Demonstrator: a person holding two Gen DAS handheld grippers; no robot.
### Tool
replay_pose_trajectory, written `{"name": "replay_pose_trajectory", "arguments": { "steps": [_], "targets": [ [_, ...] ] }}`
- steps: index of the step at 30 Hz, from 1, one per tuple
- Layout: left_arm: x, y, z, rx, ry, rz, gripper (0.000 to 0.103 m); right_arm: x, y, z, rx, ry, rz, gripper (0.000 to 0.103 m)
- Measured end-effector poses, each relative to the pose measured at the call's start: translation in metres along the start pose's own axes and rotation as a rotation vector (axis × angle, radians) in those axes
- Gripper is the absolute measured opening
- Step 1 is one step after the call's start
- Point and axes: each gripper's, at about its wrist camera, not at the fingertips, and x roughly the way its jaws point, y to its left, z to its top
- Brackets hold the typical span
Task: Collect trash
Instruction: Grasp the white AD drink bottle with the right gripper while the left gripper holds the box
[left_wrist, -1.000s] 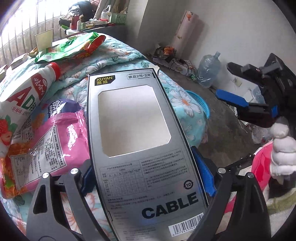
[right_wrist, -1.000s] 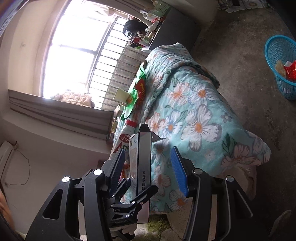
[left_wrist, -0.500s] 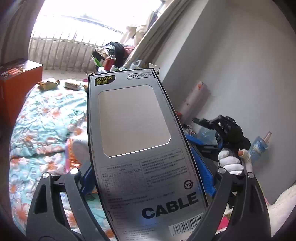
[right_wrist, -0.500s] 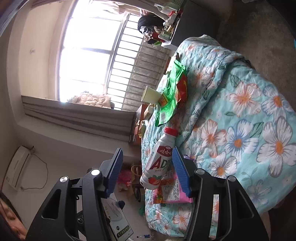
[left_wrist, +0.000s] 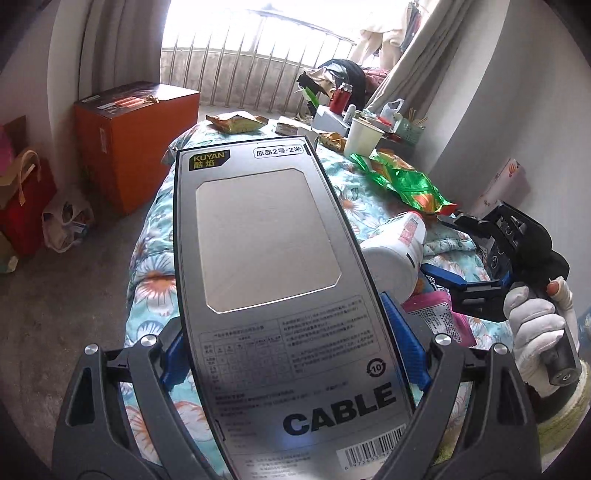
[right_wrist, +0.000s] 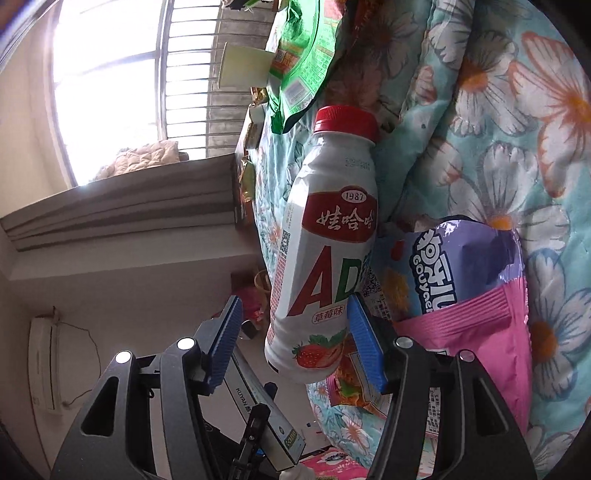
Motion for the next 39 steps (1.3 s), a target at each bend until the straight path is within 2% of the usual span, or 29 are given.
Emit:
{"name": "replay_pose_trajectory", "arguments": {
  "steps": [13,18,24,30,39],
  "targets": [
    [0.007,0.009,0.000,-0.006,0.034,-0.016,0.084,0.033,0.000,0.002,0.075,-0.070,-0.059,0.059],
    [0.008,0.007,0.003,0.000,0.041,-0.008,0.084,0.040,-0.001,0.003,0.093,-0.084,-0.035,0.058],
    [0.003,0.007,0.005,0.002,0.024,0.005,0.084,0.020,-0.006,-0.001,0.077,-0.091,0.044,0.057],
    [0.000,0.004,0.011,0.018,0.020,0.012,0.085,-0.017,-0.009,-0.014,0.059,-0.104,0.168,0.055],
    [-0.008,-0.020,0.019,0.045,0.001,0.000,0.084,-0.071,-0.026,-0.030,0.075,-0.122,0.321,0.054]
  ]
}}
